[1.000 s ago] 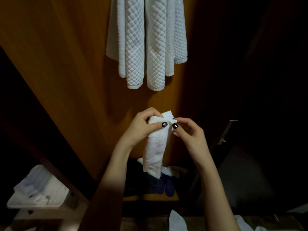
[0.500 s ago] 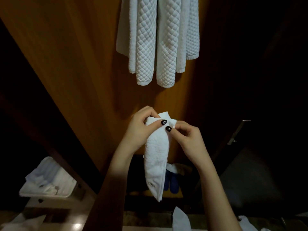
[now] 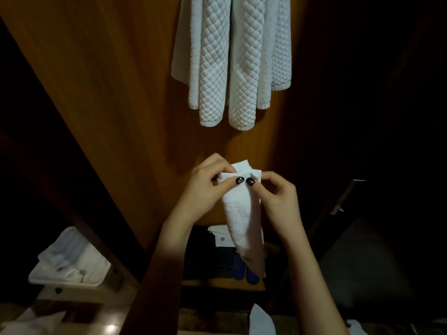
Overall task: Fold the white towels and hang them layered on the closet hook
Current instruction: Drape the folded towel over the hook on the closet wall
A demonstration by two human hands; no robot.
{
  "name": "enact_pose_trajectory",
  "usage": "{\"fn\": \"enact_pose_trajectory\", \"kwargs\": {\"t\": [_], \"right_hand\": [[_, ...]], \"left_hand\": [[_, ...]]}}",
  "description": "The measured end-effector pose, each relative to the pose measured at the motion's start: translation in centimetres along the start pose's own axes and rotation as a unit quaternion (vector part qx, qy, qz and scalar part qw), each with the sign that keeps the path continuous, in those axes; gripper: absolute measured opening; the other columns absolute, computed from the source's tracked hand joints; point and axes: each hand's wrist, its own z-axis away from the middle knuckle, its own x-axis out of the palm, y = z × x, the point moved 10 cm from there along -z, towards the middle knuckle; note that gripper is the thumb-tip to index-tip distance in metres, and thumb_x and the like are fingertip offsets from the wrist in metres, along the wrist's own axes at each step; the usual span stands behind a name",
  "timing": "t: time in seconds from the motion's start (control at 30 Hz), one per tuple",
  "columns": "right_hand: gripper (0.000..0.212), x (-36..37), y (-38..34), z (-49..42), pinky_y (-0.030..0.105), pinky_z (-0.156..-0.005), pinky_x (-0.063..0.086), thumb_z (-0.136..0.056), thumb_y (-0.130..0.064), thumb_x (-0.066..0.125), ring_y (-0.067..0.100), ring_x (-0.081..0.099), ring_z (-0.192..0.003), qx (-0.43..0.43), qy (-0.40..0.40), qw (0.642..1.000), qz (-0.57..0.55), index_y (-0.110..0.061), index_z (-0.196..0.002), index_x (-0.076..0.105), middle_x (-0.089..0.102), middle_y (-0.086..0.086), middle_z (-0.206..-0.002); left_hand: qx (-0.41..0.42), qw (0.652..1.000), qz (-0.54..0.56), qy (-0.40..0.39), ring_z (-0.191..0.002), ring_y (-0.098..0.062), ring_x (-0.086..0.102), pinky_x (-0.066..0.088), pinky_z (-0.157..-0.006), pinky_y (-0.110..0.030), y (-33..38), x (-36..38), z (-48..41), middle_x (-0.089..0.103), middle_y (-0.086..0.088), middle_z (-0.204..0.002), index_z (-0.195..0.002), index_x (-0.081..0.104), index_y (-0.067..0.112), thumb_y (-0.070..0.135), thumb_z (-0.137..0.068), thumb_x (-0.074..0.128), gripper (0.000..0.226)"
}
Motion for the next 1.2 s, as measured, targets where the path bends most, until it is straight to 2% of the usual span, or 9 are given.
{"fn": "enact_pose_trajectory", "kwargs": {"t": [0.33, 0.5, 0.77, 0.87, 0.93, 1.0, 1.07, 1.13, 1.2], "right_hand": [[0.012, -0.4, -1.2, 0.0, 0.015, -0.085, 0.047, -0.093, -0.012, 0.063, 0.005, 0.062, -0.106, -0.033, -0.008, 0.999, 0.024, -0.016, -0.091, 0.074, 0.065, 0.0, -0.112], [0.012, -0.3, -1.5, 0.0, 0.026, -0.078, 0.049, -0.095, -0.015, 0.062, 0.012, 0.066, -0.09, -0.039, -0.008, 0.999, 0.024, -0.016, -0.092, 0.073, 0.072, -0.002, -0.09], [0.006, 0.0, -1.5, -0.5, 0.033, -0.075, 0.051, -0.089, -0.012, 0.07, 0.02, 0.065, -0.082, -0.019, -0.038, 0.999, 0.0, -0.008, -0.086, 0.07, 0.07, 0.007, -0.084], [0.007, -0.3, -1.2, -0.7, 0.027, -0.071, 0.047, -0.086, -0.007, 0.072, 0.015, 0.059, -0.076, -0.005, -0.023, 0.999, -0.037, -0.003, -0.083, 0.067, 0.064, 0.008, -0.077], [0.009, -0.6, -1.4, -1.1, 0.03, -0.068, 0.044, -0.085, -0.008, 0.073, 0.017, 0.055, -0.073, -0.004, 0.008, 0.999, -0.05, -0.006, -0.08, 0.066, 0.061, 0.006, -0.072], [0.012, -1.1, -2.0, -1.8, 0.032, -0.068, 0.043, -0.085, -0.009, 0.074, 0.017, 0.054, -0.072, -0.008, 0.046, 0.997, -0.056, -0.01, -0.076, 0.065, 0.061, 0.003, -0.07], [0.015, -1.4, -2.7, -2.7, 0.031, -0.067, 0.047, -0.084, -0.01, 0.075, 0.015, 0.058, -0.07, -0.012, 0.065, 0.996, -0.052, -0.012, -0.073, 0.065, 0.064, 0.0, -0.068], [0.017, -1.3, -3.3, -3.5, 0.024, -0.062, 0.049, -0.083, -0.01, 0.076, 0.01, 0.059, -0.066, -0.009, 0.065, 0.996, -0.063, -0.013, -0.071, 0.064, 0.064, -0.004, -0.064], [0.02, -1.2, -3.7, -4.0, 0.022, -0.059, 0.045, -0.085, -0.013, 0.075, 0.012, 0.055, -0.063, -0.008, 0.065, 0.996, -0.056, -0.011, -0.071, 0.061, 0.06, -0.001, -0.063]], "left_hand": [[0.046, 0.999, -0.01, 0.004, -0.075, -0.021, 0.052, 0.039, -0.064, -0.033, 2.0, 0.4, -0.1, 0.053, -0.005, -0.083, -0.072, 0.055, 0.005, 0.017, -0.085, 0.067, 0.021], [0.035, 0.999, -0.013, 0.025, -0.08, -0.012, 0.051, 0.036, -0.067, -0.013, 2.1, -0.3, -0.1, 0.052, -0.002, -0.089, -0.069, 0.049, 0.013, 0.01, -0.081, 0.073, 0.027], [0.045, 0.999, 0.026, 0.006, -0.073, -0.014, 0.053, 0.037, -0.064, -0.018, 2.3, -0.4, -0.6, 0.056, 0.002, -0.082, -0.064, 0.048, 0.011, 0.008, -0.078, 0.07, 0.026], [-0.016, 0.994, 0.104, 0.004, -0.078, -0.003, 0.059, 0.044, -0.068, -0.017, 0.7, -0.2, -0.7, 0.061, 0.01, -0.087, -0.079, 0.054, 0.024, 0.013, -0.076, 0.073, 0.022], [-0.054, 0.978, 0.201, -0.007, -0.095, -0.004, 0.064, 0.05, -0.077, -0.019, -0.4, 0.3, -0.4, 0.065, 0.008, -0.105, -0.104, 0.056, 0.033, 0.013, -0.075, 0.075, 0.04], [-0.055, 0.964, 0.259, -0.034, -0.119, -0.006, 0.056, 0.049, -0.091, -0.021, -0.6, 1.4, 0.1, 0.055, 0.004, -0.132, -0.129, 0.044, 0.041, 0.006, -0.08, 0.072, 0.066], [-0.045, 0.961, 0.271, -0.038, -0.139, -0.01, 0.04, 0.041, -0.109, -0.029, -0.5, 2.5, 0.7, 0.038, 0.007, -0.151, -0.138, 0.035, 0.045, 0.0, -0.087, 0.064, 0.074], [-0.042, 0.96, 0.277, -0.001, -0.139, -0.01, 0.039, 0.037, -0.111, -0.029, -0.7, 2.5, 0.9, 0.044, 0.019, -0.146, -0.134, 0.042, 0.041, -0.006, -0.09, 0.058, 0.066], [-0.037, 0.966, 0.255, 0.03, -0.122, 0.0, 0.055, 0.044, -0.099, -0.018, -0.8, 1.7, 0.4, 0.063, 0.026, -0.122, -0.119, 0.06, 0.032, -0.009, -0.09, 0.056, 0.051]]}}
